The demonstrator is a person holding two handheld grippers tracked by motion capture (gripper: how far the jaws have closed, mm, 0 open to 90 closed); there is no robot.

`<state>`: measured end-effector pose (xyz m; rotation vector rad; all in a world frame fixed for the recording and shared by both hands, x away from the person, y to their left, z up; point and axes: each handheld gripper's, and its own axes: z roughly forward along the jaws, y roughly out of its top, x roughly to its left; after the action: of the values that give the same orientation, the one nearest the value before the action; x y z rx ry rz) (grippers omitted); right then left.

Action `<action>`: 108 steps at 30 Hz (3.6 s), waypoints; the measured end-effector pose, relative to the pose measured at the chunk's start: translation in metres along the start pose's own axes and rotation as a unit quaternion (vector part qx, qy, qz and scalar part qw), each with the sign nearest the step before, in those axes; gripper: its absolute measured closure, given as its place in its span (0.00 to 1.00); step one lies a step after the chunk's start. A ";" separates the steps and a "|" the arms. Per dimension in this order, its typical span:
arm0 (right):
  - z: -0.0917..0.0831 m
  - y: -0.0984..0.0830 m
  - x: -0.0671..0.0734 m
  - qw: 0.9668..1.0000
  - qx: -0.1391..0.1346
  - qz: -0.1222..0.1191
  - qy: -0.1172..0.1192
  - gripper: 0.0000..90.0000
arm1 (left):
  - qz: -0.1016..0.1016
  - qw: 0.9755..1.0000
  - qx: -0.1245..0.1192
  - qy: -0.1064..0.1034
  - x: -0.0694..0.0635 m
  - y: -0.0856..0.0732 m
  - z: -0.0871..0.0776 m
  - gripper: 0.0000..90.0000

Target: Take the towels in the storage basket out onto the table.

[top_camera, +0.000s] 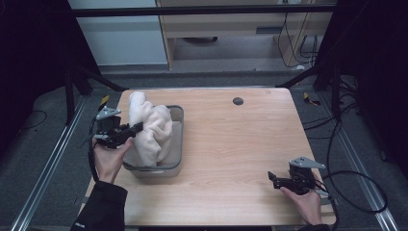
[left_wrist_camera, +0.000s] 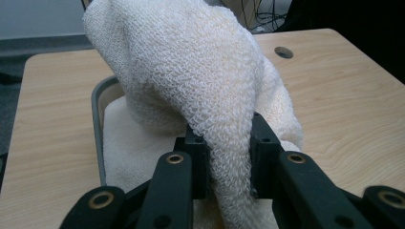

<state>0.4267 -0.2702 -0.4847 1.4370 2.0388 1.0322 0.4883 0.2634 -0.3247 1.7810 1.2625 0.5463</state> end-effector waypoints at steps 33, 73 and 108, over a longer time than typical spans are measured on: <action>-0.001 0.000 -0.001 1.000 -0.003 -0.002 -0.001 0.10 | 0.015 0.997 -0.067 -0.036 -0.021 0.045 -0.039 0.82; -0.008 0.000 -0.005 1.000 -0.016 -0.014 -0.021 0.10 | 0.077 0.988 -0.083 -0.104 -0.086 0.072 -0.056 0.82; -0.010 -0.006 -0.015 0.999 -0.018 -0.015 -0.034 0.10 | 0.116 0.977 -0.035 -0.177 -0.162 0.064 0.021 0.82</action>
<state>0.4217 -0.2884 -0.4842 1.4001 1.9776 0.9897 0.4747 0.1002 -0.2628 1.8777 0.7883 0.3755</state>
